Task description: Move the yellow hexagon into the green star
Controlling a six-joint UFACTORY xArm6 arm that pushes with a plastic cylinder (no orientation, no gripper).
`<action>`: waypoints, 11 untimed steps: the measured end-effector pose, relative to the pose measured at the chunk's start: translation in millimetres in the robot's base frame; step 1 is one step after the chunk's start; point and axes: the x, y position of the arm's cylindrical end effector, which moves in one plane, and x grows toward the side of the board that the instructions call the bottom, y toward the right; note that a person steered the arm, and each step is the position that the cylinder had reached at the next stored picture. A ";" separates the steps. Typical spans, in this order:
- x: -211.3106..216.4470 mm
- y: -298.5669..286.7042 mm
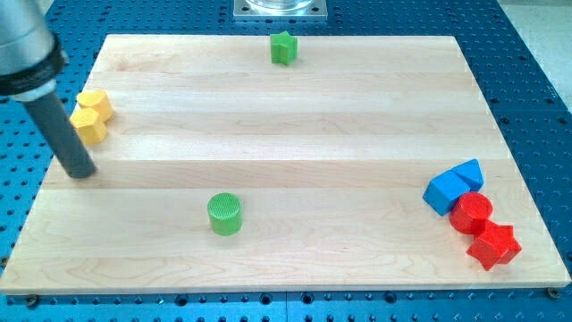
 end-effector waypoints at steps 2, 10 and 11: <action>-101.0 45.1; -204.3 150.3; -212.3 164.1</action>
